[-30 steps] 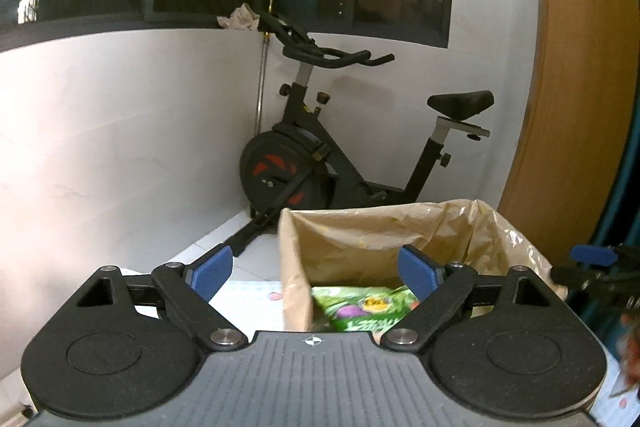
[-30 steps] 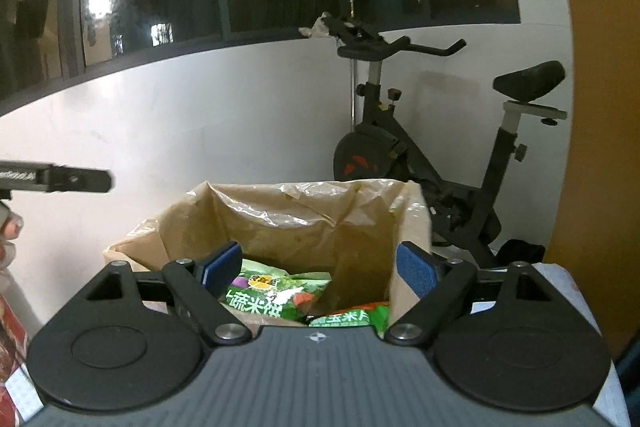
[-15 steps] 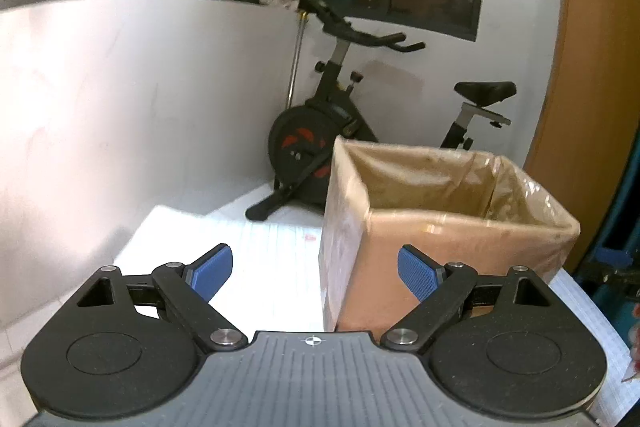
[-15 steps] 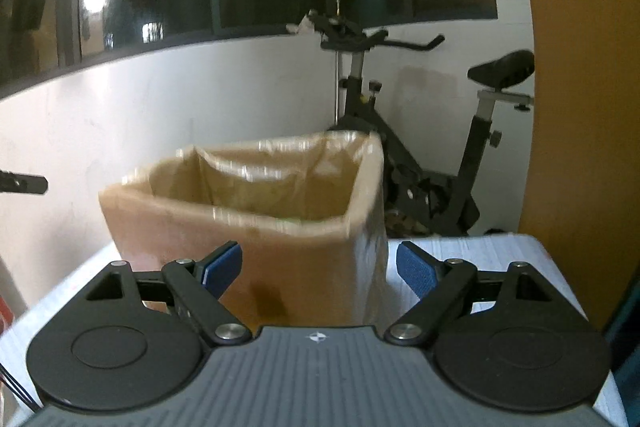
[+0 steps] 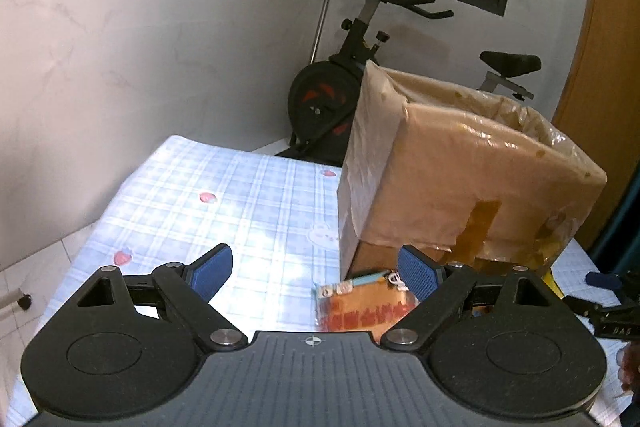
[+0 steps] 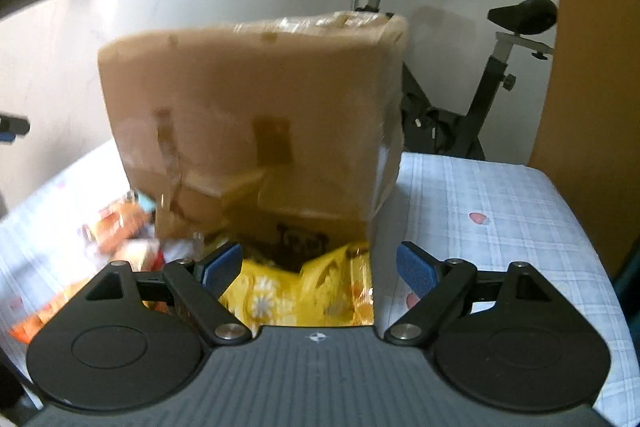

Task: Organize snacks
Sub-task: 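Grasp the bread loaf with the left gripper while the right gripper grasps the yellow chip bag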

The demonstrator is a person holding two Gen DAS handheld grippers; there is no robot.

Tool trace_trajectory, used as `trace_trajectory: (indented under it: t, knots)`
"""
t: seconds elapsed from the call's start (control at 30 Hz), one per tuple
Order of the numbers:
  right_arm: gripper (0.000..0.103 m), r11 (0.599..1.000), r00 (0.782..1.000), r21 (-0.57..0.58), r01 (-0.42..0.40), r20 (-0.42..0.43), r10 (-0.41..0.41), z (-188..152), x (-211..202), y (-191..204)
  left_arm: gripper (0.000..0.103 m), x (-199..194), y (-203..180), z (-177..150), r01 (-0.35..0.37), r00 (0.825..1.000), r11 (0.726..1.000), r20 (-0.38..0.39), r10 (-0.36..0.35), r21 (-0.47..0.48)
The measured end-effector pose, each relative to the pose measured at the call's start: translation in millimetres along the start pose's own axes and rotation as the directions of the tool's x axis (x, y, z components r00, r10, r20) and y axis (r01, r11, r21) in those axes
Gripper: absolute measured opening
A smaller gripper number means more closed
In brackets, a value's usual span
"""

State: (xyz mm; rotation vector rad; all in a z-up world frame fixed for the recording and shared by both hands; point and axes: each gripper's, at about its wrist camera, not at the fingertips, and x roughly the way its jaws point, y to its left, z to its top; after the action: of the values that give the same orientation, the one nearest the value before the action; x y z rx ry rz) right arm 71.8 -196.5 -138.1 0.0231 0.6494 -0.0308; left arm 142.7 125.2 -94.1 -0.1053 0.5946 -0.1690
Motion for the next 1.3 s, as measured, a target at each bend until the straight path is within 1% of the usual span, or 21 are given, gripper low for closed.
trace_trajectory:
  t: [0.3,0.47,0.6,0.63,0.8,0.87,0.97,1.07,1.17,1.3]
  knots:
    - [0.087,0.999,0.994,0.0,-0.051,-0.093,0.051,-21.8,23.3,9.7,0.091,11.4,-17.5,-27.4,-0.011,1.0,1.0,-0.014,0.011,0.002]
    - [0.087,0.999,0.991,-0.003,-0.043,-0.129,0.042,-31.9,30.3,13.8,0.091,20.1,-20.2,-37.3,0.0,0.998,1.0,-0.057,0.001,0.022]
    - [0.086,0.999,0.993,0.035,-0.03,-0.109,0.034,-39.5,30.1,9.1,0.091,31.5,-20.4,-38.4,0.017,0.996,0.999,-0.093,-0.013,0.035]
    - [0.084,0.998,0.994,0.047,-0.03,-0.103,0.034,-39.9,29.4,7.4,0.091,34.9,-20.0,-38.1,0.02,0.995,0.999,-0.101,-0.017,0.031]
    - [0.081,0.997,0.995,0.067,-0.03,-0.088,0.036,-39.2,28.3,5.2,0.091,56.3,-25.2,-37.3,0.057,0.989,0.998,-0.135,-0.055,0.008]
    - [0.08,0.997,0.996,0.075,-0.031,-0.085,0.038,-39.5,27.8,4.5,0.091,66.1,-27.9,-36.7,0.058,0.989,0.998,-0.139,-0.057,0.004]
    - [0.079,0.996,0.996,0.084,-0.034,-0.08,0.04,-39.6,27.0,3.7,0.091,79.9,-27.8,-36.5,0.057,0.989,0.998,-0.134,-0.06,-0.026]
    - [0.079,0.996,0.996,0.087,-0.034,-0.077,0.041,-40.3,26.3,3.7,0.091,94.5,-25.6,-38.6,0.059,0.986,0.997,-0.154,-0.065,-0.048]
    - [0.079,0.995,0.996,0.089,-0.035,-0.077,0.042,-40.8,26.0,3.5,0.095,104.5,-23.5,-44.3,0.051,0.983,0.997,-0.173,-0.059,-0.051]
    - [0.079,0.995,0.996,0.096,-0.032,-0.075,0.039,-40.9,26.5,4.2,0.097,111.1,-16.7,-49.6,0.075,0.98,0.992,-0.179,-0.092,-0.097]
